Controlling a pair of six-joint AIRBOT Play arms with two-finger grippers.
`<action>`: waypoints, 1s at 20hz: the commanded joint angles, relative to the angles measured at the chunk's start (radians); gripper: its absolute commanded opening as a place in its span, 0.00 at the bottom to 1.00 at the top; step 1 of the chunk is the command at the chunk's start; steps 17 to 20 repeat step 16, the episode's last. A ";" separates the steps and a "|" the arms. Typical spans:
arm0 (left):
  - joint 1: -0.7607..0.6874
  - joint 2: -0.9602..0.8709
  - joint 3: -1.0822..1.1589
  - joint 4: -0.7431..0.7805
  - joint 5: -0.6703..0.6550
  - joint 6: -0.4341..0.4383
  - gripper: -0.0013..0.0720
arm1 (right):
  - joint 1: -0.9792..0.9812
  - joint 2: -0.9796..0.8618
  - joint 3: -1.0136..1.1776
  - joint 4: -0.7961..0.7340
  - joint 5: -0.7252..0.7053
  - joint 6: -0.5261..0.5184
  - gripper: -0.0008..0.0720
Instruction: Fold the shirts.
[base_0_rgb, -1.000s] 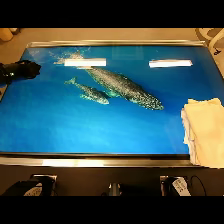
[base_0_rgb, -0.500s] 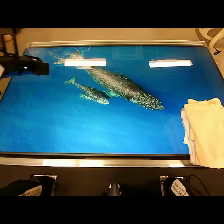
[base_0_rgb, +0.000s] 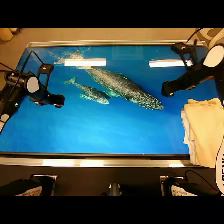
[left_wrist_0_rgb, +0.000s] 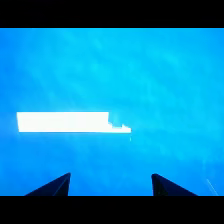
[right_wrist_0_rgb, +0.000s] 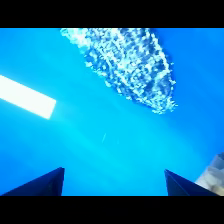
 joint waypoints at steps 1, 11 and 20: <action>-0.006 0.033 -0.064 0.000 0.039 -0.040 0.85 | 0.039 -0.037 0.002 0.010 0.052 0.019 0.97; -0.006 0.028 -0.064 0.000 0.038 -0.040 0.85 | 0.039 -0.037 0.002 0.010 0.052 0.019 0.96; -0.006 0.028 -0.064 0.000 0.039 -0.040 0.85 | 0.039 -0.037 0.002 0.010 0.052 0.019 0.96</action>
